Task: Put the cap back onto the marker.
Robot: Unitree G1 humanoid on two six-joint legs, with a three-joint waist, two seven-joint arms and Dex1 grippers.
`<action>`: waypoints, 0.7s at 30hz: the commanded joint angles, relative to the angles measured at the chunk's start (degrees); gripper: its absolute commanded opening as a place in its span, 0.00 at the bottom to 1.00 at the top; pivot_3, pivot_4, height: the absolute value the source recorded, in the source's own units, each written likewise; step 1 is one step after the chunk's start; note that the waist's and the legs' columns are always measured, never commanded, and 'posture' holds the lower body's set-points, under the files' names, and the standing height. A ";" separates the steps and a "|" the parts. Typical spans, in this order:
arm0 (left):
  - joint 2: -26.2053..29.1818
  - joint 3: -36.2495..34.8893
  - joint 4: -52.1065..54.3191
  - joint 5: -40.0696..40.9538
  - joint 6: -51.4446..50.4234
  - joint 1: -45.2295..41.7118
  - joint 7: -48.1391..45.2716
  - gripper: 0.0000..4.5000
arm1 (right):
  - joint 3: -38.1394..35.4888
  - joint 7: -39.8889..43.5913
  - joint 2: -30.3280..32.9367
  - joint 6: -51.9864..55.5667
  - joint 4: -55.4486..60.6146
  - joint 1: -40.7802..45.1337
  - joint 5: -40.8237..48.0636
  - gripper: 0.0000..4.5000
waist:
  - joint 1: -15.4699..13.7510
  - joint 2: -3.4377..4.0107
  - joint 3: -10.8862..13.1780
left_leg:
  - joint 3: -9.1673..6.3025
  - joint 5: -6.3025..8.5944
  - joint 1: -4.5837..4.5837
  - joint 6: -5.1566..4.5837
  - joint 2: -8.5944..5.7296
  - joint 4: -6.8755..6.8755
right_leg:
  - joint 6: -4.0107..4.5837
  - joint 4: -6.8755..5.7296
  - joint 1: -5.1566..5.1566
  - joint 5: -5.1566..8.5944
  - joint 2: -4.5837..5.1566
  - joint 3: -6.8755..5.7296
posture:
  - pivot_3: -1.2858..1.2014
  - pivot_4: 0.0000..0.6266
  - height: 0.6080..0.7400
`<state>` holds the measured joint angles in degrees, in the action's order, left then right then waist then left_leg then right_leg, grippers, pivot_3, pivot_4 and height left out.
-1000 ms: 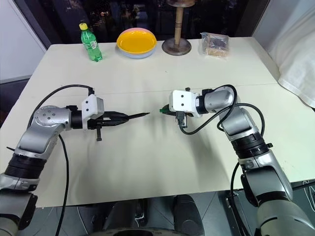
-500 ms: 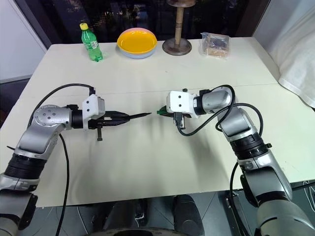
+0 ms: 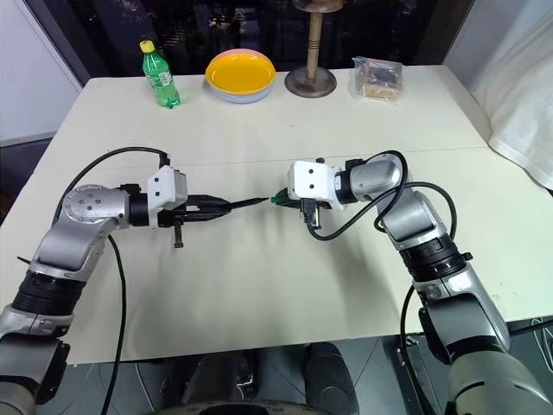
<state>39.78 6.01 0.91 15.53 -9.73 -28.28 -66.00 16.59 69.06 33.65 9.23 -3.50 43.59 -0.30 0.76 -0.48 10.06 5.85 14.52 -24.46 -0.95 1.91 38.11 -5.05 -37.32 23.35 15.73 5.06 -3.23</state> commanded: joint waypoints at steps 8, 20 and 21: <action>0.11 -0.37 1.85 0.20 0.06 -0.25 0.00 0.00 | -0.60 0.03 -0.21 0.17 3.21 2.11 1.32 0.01 | -0.01 0.00 0.00 | 0.00 0.00 0.00 0.00 0.00 0.00 | 0.00 0.00 0.00 0.00 0.00 0.00 | 0.52 0.24 1.00; -0.43 -0.09 0.99 -0.11 0.44 -1.18 -0.03 0.00 | -0.37 0.39 -0.09 2.10 5.62 1.79 2.13 0.01 | -0.02 0.00 0.00 | 0.00 0.00 0.00 0.00 0.00 0.01 | 0.00 0.00 0.00 0.00 0.00 0.00 | 0.52 0.24 1.00; -0.56 -0.10 1.17 -0.04 0.29 -1.31 0.01 0.00 | -0.28 0.47 -0.12 2.35 6.00 1.67 2.19 0.01 | -0.02 0.00 0.00 | 0.00 0.00 0.00 0.00 0.00 0.01 | 0.00 0.00 0.00 0.00 0.00 0.00 | 0.52 0.24 1.00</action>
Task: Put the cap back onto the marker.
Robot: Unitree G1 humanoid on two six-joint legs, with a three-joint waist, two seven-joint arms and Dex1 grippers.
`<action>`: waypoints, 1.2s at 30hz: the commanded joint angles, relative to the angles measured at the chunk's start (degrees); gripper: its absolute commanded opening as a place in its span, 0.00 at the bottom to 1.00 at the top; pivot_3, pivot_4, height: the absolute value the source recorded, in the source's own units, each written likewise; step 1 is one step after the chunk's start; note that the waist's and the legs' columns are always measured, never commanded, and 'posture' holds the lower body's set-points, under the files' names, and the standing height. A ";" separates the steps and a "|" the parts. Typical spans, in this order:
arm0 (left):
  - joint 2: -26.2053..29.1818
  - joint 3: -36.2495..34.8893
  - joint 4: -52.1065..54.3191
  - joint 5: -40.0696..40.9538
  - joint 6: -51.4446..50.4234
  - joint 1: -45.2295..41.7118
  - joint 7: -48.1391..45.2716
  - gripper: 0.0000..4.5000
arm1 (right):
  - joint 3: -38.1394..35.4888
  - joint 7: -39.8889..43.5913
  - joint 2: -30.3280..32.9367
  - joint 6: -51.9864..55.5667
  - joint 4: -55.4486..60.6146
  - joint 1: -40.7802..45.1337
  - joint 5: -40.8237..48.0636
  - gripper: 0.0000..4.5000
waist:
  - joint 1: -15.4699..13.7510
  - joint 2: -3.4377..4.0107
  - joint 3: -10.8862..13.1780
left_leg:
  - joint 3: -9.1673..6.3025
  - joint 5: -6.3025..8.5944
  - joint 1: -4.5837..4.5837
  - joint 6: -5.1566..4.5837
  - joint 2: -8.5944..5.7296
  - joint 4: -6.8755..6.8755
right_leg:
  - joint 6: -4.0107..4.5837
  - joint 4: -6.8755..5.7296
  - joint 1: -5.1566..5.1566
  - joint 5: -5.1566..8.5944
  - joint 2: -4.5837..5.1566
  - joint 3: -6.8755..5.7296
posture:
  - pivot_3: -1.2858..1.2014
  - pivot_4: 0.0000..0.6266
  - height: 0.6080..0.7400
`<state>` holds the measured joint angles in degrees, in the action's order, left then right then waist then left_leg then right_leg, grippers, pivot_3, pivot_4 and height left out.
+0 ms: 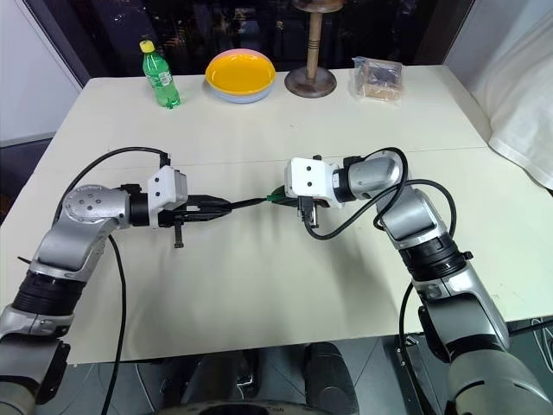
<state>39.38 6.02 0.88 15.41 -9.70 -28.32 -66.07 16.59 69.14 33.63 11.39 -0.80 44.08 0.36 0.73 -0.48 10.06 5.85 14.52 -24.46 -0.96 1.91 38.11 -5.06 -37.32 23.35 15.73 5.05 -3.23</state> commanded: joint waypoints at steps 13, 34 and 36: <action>-0.77 0.61 4.41 0.50 -0.57 -1.86 -0.34 0.00 | 0.86 0.73 -1.57 -0.09 2.64 2.37 1.01 0.01 | 0.01 0.00 0.00 | 0.00 0.00 0.00 0.00 0.00 0.00 | 0.00 0.00 0.00 0.00 0.00 0.00 | 0.52 0.24 1.00; -2.30 0.23 2.40 -1.16 4.79 -2.17 -1.84 0.00 | 1.58 3.28 -2.60 1.67 4.30 3.08 2.41 0.01 | 0.00 0.00 0.00 | 0.00 0.00 0.00 0.00 0.01 0.01 | 0.00 -0.01 0.00 0.00 -0.02 0.00 | 0.52 0.24 1.00; -2.71 0.22 1.90 -1.03 5.16 -2.53 -2.13 0.00 | 1.60 3.50 -2.80 2.57 5.46 3.10 2.78 0.01 | 0.01 0.00 0.00 | 0.00 0.00 0.00 0.00 0.01 0.01 | 0.00 -0.02 0.00 0.00 -0.02 0.00 | 0.52 0.24 1.00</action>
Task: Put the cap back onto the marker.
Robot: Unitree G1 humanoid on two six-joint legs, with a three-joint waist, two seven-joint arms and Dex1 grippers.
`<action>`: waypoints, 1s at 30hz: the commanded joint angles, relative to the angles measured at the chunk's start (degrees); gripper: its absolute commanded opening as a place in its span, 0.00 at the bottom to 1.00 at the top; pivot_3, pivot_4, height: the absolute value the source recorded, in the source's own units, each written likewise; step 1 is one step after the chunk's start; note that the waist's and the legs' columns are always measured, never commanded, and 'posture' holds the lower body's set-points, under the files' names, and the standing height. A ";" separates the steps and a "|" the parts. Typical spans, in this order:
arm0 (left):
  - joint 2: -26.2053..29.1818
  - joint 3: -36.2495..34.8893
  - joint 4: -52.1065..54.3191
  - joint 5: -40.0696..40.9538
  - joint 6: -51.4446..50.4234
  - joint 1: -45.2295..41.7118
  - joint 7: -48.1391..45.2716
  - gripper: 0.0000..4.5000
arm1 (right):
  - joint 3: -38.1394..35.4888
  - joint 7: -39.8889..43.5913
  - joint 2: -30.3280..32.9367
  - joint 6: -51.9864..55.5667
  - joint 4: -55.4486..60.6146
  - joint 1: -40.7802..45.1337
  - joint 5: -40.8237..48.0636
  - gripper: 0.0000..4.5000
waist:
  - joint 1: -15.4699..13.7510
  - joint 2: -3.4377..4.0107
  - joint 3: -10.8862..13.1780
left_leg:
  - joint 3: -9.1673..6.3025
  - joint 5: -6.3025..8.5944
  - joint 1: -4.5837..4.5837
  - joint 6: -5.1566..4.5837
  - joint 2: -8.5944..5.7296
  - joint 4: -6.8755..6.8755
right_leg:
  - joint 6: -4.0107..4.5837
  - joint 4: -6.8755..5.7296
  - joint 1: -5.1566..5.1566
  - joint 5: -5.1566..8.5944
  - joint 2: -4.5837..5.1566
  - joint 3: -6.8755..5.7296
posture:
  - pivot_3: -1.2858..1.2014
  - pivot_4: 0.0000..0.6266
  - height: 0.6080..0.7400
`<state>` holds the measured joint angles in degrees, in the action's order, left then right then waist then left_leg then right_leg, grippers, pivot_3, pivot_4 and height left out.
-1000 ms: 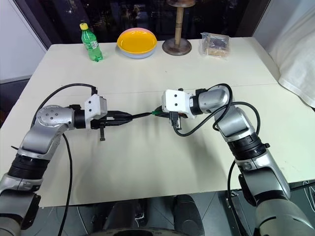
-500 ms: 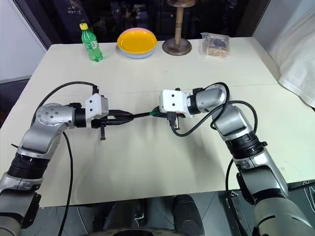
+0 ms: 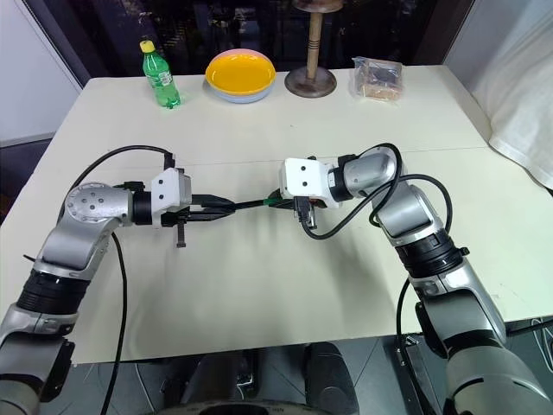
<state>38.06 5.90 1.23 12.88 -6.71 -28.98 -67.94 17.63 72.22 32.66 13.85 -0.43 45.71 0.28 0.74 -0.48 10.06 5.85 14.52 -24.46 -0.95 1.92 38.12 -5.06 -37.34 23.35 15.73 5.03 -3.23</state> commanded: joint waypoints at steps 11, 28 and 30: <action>-2.47 1.46 -2.57 0.00 6.68 -3.75 -2.79 0.00 | 0.82 0.75 -3.86 3.44 9.05 2.10 4.23 0.01 | 0.00 0.00 0.00 | 0.00 0.00 0.00 0.00 0.00 0.00 | 0.00 0.00 0.00 0.00 0.00 0.00 | 0.52 0.24 1.00; -4.31 0.86 -2.80 0.71 5.14 -5.82 -2.58 0.00 | 1.18 0.65 -5.34 2.57 8.86 2.55 3.83 0.01 | -0.01 0.00 0.00 | 0.00 0.00 0.00 -0.01 0.00 0.01 | -0.01 -0.01 0.00 0.00 -0.01 0.00 | 0.52 0.24 1.00; -4.48 0.75 -2.39 0.84 4.47 -5.73 -2.29 0.00 | 1.10 0.62 -5.23 2.53 8.87 2.35 3.74 0.01 | -0.04 0.00 0.00 | 0.00 0.00 0.00 -0.01 0.00 0.01 | -0.01 -0.01 0.00 -0.01 0.00 0.00 | 0.52 0.24 1.00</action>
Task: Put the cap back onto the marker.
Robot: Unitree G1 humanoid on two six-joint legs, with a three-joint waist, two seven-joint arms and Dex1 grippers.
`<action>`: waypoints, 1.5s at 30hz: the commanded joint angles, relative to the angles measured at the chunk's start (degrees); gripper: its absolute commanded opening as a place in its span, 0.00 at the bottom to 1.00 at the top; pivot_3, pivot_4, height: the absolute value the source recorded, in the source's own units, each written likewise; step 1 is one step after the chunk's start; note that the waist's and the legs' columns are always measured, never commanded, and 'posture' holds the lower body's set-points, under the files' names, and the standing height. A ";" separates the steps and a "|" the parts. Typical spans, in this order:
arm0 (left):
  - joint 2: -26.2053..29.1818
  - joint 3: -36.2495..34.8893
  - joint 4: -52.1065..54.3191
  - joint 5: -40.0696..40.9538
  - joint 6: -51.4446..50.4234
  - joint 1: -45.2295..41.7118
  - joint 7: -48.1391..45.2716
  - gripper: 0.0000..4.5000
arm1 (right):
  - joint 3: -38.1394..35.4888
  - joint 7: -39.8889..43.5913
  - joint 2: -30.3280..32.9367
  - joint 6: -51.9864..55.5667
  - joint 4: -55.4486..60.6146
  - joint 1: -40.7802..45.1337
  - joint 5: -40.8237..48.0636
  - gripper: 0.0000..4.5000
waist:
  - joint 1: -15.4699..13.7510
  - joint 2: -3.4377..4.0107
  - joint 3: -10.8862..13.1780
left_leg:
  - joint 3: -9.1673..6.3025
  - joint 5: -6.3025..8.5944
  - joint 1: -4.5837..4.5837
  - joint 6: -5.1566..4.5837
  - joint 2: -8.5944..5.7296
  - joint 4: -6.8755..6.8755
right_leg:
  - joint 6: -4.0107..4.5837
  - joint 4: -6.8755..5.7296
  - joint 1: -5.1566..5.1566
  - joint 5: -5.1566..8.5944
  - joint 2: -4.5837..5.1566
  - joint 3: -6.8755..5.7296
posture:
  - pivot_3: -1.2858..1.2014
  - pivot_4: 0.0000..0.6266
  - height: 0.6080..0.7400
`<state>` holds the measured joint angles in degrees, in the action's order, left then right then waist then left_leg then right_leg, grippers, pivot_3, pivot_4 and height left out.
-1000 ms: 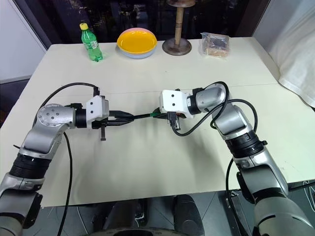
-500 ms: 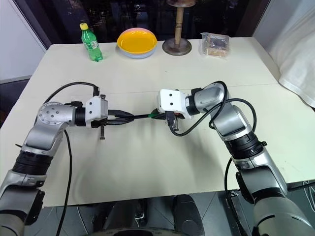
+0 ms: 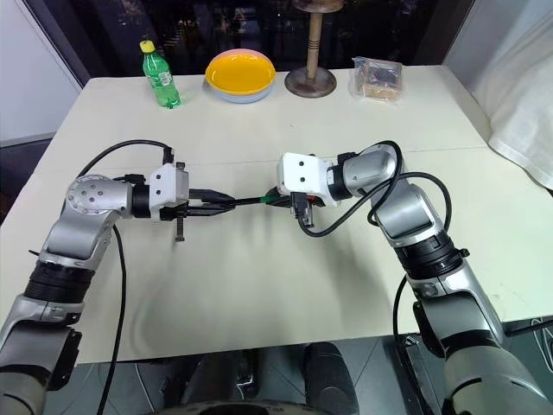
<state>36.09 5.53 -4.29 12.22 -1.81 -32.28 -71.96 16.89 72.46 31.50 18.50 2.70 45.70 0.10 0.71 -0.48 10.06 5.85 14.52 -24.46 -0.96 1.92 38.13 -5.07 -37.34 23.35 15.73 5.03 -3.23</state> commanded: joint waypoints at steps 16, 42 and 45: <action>-2.18 0.43 4.52 1.26 -1.30 -0.24 1.71 0.00 | 1.62 0.74 -2.83 -4.47 4.13 1.60 2.46 0.21 | 0.03 0.00 0.00 | 0.00 0.00 0.00 0.00 0.00 0.00 | 0.00 0.00 0.00 0.00 0.00 0.00 | 0.52 0.24 1.00; -8.61 -18.14 37.57 9.83 -45.92 25.88 42.23 0.00 | -5.75 -10.92 6.19 8.60 20.01 -14.80 5.28 0.73 | -0.04 -0.04 -0.02 | -0.15 0.02 0.01 -0.04 0.01 0.01 | 0.00 0.00 -0.07 0.00 0.13 0.02 | 0.52 0.24 1.00; -11.06 -20.54 45.12 10.39 -55.29 30.23 48.91 0.00 | -6.42 -13.17 6.59 10.68 22.89 -18.28 5.93 0.73 | -0.01 -0.05 -0.02 | -0.20 0.02 0.04 -0.03 0.01 0.01 | 0.00 0.00 -0.11 0.00 0.19 0.02 | 0.52 0.24 1.00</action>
<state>25.13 -12.94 36.28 21.98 -53.51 -2.64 -26.10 12.44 60.60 37.57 28.48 22.60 27.42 5.00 0.70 -0.54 10.04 5.62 14.54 -24.41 -0.98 1.93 38.14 -5.07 -37.35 23.22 15.72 5.21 -3.22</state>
